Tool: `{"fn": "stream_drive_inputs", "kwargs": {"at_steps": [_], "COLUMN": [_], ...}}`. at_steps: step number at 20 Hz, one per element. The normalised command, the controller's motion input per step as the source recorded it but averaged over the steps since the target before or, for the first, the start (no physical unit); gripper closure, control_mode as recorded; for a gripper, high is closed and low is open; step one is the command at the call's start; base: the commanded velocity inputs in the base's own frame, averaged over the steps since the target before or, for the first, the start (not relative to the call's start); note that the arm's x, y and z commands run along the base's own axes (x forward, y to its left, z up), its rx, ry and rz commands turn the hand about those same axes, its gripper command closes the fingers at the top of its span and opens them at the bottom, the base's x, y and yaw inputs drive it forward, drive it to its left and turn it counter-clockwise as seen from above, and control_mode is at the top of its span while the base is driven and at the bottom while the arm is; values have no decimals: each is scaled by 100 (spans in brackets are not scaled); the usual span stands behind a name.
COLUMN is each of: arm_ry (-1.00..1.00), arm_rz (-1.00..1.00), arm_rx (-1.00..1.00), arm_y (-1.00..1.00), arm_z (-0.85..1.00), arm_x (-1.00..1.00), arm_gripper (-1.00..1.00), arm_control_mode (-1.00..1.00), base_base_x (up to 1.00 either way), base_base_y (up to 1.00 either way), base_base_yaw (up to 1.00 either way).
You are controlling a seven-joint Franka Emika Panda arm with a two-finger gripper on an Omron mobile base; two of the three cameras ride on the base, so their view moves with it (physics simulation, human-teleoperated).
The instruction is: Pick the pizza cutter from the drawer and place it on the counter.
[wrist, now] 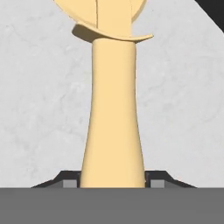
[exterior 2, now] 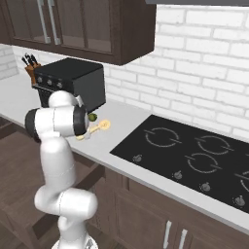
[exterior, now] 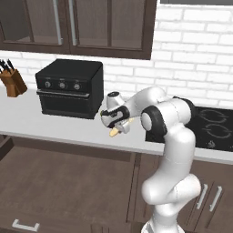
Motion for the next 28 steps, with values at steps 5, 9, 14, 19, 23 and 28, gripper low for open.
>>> {"fn": "stream_drive_inputs", "kwargs": {"at_steps": [5,9,14,19,23,28], "arm_ry": [-10,-20,-28,-37,-42,-50], "arm_rz": [0,0,0,1,1,9], "arm_rx": [1,2,1,0,6,25], "arm_y": [-5,0,1,0,-9,-70], "arm_z": [7,64,88,100,100,100], "arm_x": [17,-27,-71,-100,-100,-100], "arm_gripper": [-100,-100,-100,-100,-100,-100], "arm_control_mode": [-100,-100,-100,-100,-100,-100], "base_base_x": [0,0,0,0,0,0], "base_base_y": [0,0,0,0,0,0], "base_base_yaw": [0,0,0,0,0,0]}}
